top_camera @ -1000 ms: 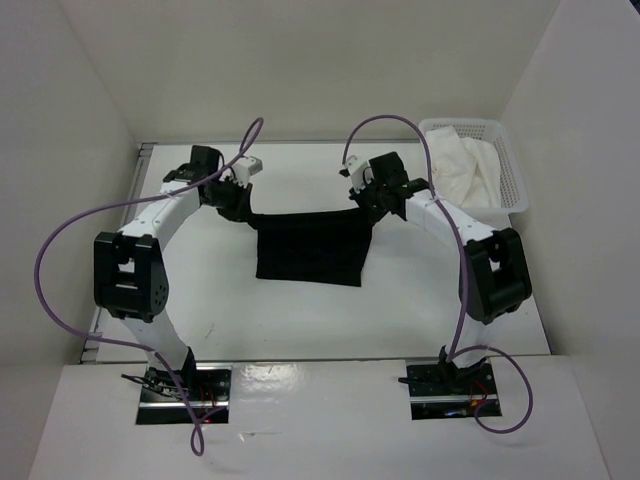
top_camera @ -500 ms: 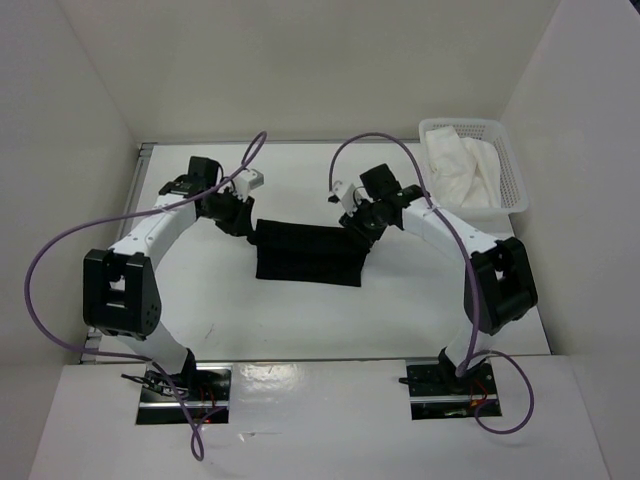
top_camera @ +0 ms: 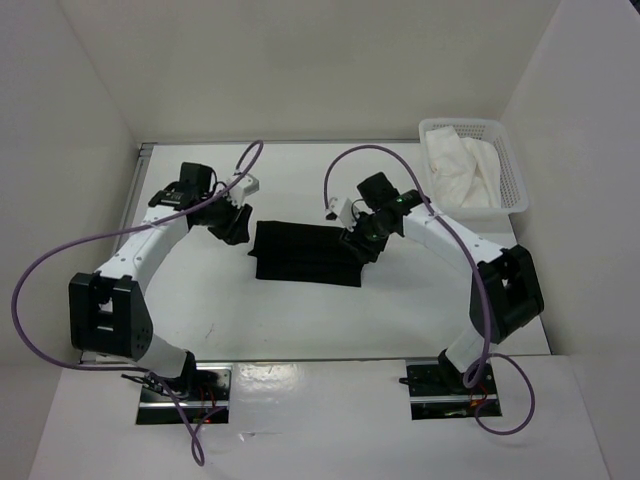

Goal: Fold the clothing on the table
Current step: Fold the skirt

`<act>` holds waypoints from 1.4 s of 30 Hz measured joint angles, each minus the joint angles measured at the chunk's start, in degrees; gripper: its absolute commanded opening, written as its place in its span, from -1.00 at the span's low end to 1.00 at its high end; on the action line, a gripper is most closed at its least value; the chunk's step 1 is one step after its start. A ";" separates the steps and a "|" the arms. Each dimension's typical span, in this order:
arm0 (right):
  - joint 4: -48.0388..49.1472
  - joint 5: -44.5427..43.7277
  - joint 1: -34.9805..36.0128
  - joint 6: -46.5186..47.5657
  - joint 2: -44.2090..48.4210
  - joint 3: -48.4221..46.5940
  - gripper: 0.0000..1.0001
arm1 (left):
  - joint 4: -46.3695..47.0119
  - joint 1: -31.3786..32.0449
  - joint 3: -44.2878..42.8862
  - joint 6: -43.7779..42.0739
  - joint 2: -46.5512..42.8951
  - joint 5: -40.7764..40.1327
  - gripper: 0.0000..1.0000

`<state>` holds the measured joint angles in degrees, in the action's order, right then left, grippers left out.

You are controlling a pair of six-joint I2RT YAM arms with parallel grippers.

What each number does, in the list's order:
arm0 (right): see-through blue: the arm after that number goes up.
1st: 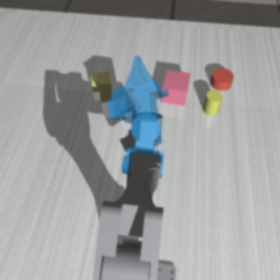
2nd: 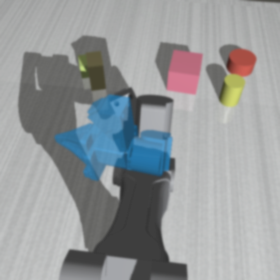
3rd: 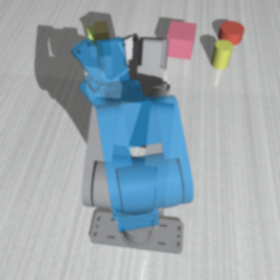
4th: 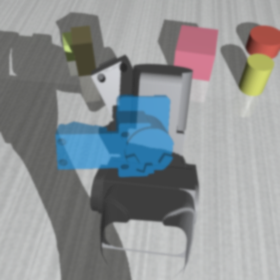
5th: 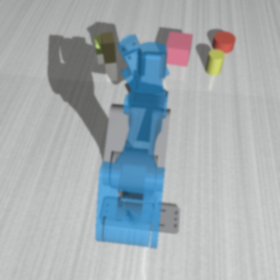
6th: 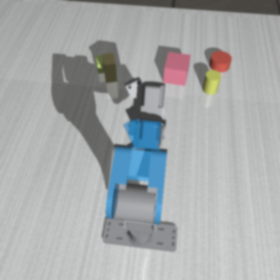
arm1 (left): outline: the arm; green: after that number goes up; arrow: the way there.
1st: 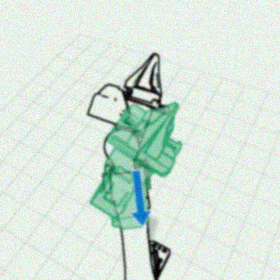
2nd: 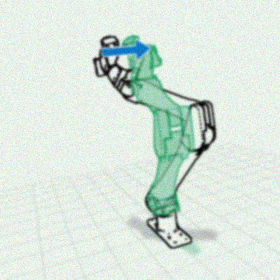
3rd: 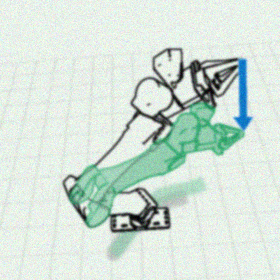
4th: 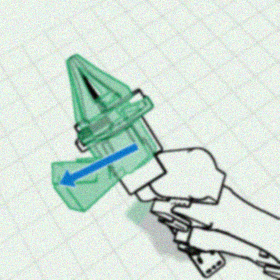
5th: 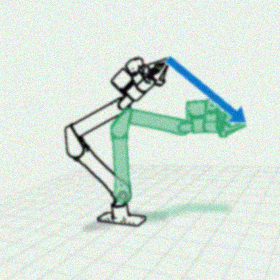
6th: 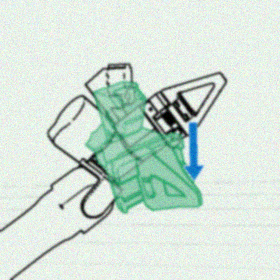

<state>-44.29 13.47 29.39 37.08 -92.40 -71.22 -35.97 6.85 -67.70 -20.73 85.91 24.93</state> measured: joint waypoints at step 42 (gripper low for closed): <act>9.16 2.25 3.13 -6.12 -22.25 -13.92 0.25 | 1.79 0.00 0.52 19.50 -9.18 -18.80 1.00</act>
<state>-35.14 15.73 32.51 30.96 -114.65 -85.14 -34.17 6.85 -67.18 -1.23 76.73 6.13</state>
